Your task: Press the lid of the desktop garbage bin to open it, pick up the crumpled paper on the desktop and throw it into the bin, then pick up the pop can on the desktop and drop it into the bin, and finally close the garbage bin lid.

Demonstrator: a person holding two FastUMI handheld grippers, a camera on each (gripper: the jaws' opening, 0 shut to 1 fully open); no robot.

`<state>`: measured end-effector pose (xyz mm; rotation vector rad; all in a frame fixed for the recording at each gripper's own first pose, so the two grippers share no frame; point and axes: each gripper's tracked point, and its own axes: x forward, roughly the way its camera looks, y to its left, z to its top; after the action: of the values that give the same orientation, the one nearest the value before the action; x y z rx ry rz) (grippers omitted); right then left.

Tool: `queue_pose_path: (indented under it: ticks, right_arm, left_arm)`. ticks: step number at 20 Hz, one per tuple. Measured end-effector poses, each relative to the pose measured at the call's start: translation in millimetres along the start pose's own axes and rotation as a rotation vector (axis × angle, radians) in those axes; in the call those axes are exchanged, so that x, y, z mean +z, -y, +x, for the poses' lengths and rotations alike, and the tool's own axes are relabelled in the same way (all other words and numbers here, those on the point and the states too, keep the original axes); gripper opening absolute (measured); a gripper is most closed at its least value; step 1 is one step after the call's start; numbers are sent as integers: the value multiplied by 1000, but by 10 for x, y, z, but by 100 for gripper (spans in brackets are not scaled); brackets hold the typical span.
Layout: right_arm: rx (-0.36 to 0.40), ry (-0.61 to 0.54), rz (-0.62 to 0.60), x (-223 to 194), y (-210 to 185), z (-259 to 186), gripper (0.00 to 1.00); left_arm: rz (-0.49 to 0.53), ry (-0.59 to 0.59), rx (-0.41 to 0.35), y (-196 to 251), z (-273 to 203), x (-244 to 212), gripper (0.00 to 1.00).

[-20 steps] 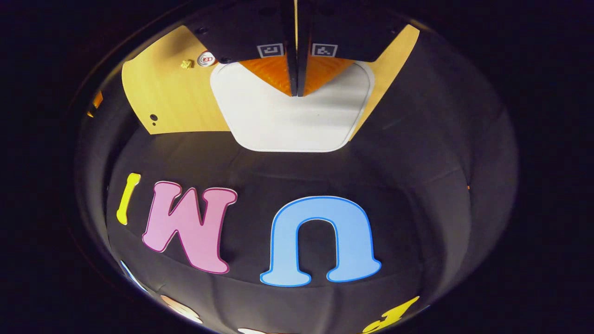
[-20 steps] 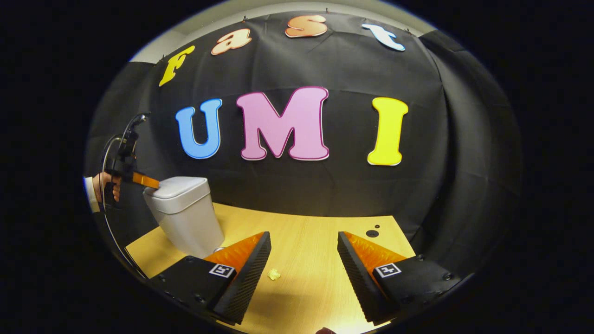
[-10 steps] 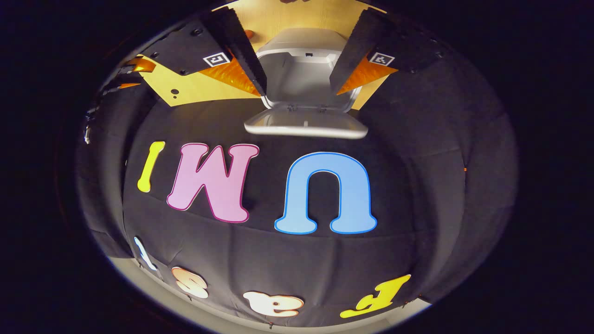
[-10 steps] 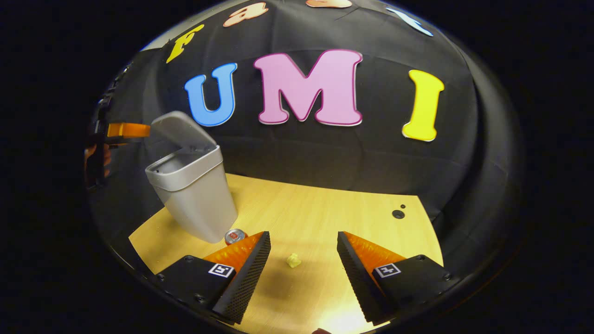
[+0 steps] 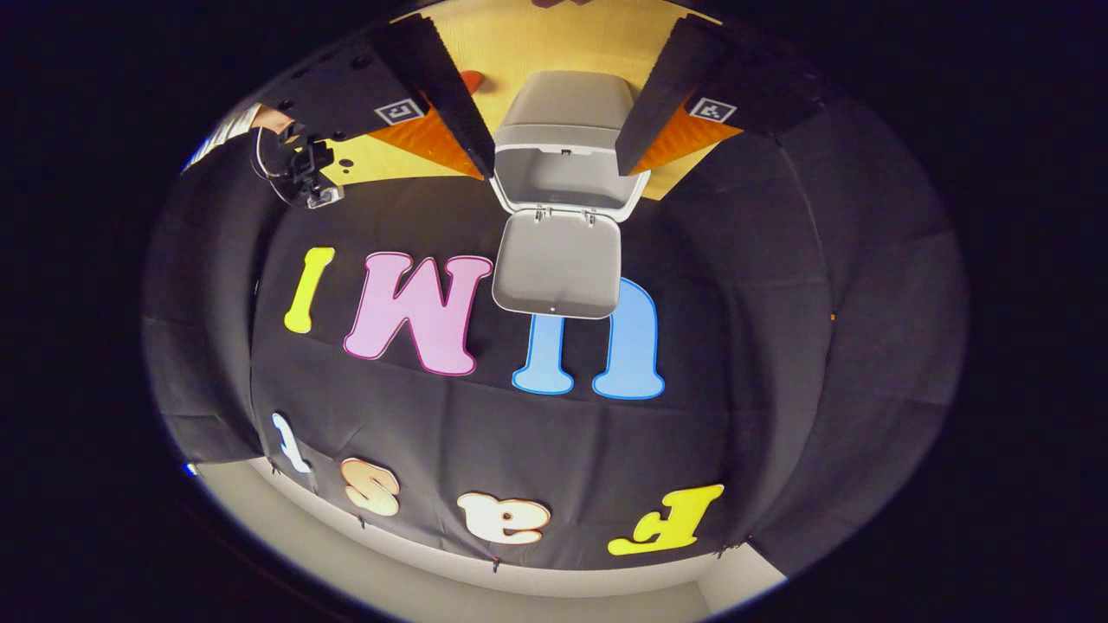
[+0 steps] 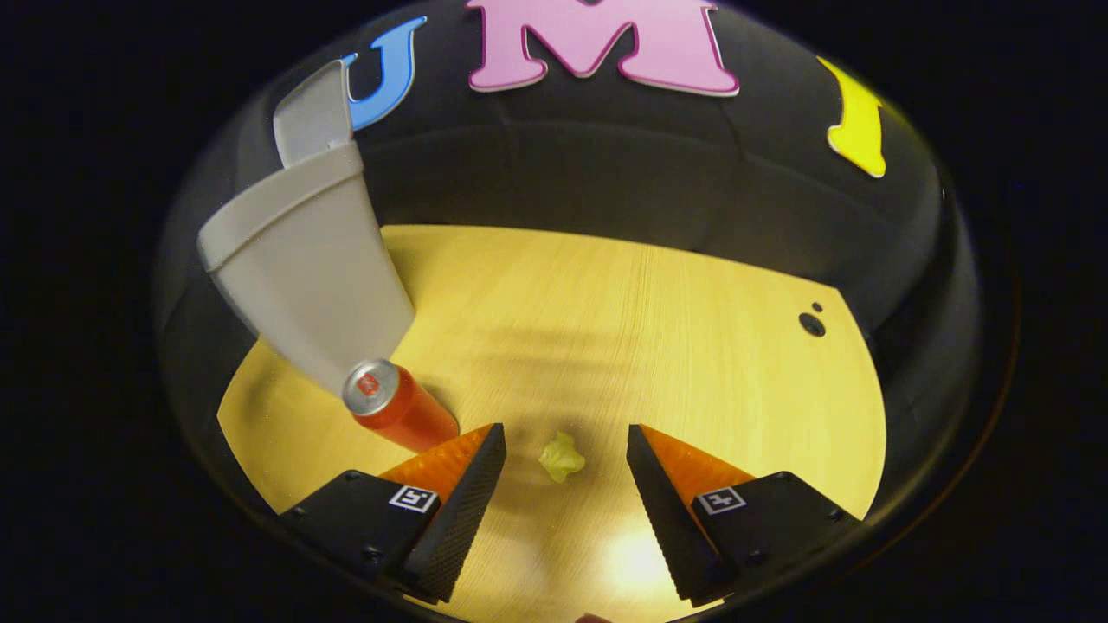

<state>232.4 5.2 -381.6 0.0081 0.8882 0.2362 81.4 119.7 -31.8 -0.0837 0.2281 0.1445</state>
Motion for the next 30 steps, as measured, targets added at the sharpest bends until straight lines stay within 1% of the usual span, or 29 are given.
queue_pose_path:
  ticks: [1,3,6,8,9,10,11,12,13,14,16,19,22,23,24,25,26,27,29,30]
  right_arm:
    - [-8,-30,5,-85,19,97,90]
    - [-6,-80,19,-201,2,269,90]
    - [-19,-128,-5,-359,-1,483,90]
    - [12,-168,-6,-460,-77,576,90]
    - [3,-160,-25,-454,-54,593,85]
    - [-6,-151,-45,-436,-14,570,68]
    - [-5,-143,-36,-404,-11,536,51]
    - [14,-142,-14,-391,-55,492,34]
    - [24,-119,-2,-300,-72,449,31]
    - [36,-78,4,-171,-93,382,31]
    - [103,26,27,197,-217,166,30]
    - [210,188,26,865,-479,-206,30]
    - [328,345,-12,1600,-944,-697,30]
    - [380,394,-17,1800,-1042,-830,30]
    - [433,433,-22,2027,-1257,-988,30]
    - [466,465,-27,2057,-1358,-1043,30]
    - [506,494,-43,2177,-1484,-1169,30]
    - [527,512,-65,2212,-1642,-1238,30]
    - [543,509,-127,2148,-1922,-1250,30]
    - [537,493,-144,2139,-2021,-1197,30]
  left_arm:
    - [11,-4,4,17,-52,-45,95]
    - [7,-28,0,70,-137,-145,95]
    - [-5,-67,-1,119,-173,-269,95]
    - [5,-82,14,84,-173,-315,95]
    - [5,-85,16,77,-165,-323,95]
    - [3,-85,16,71,-163,-309,95]
    - [-1,-84,16,70,-156,-310,95]
    - [-7,-87,18,62,-148,-316,95]
    - [-16,-90,17,64,-143,-327,95]
    - [-29,-93,14,75,-131,-337,95]
    - [-49,-94,1,118,-115,-359,95]
    - [-40,-105,-14,171,-81,-417,95]
    - [-24,-104,-41,283,-79,-428,95]
    - [-18,-102,-49,312,-73,-432,95]
    - [-10,-104,-53,342,-71,-442,95]
    - [4,-106,-53,358,-74,-461,95]
    - [20,-104,-52,378,-82,-457,95]
    - [35,-102,-52,389,-95,-468,95]
    - [48,-96,-57,431,-131,-461,95]
    - [46,-94,-61,460,-148,-455,95]
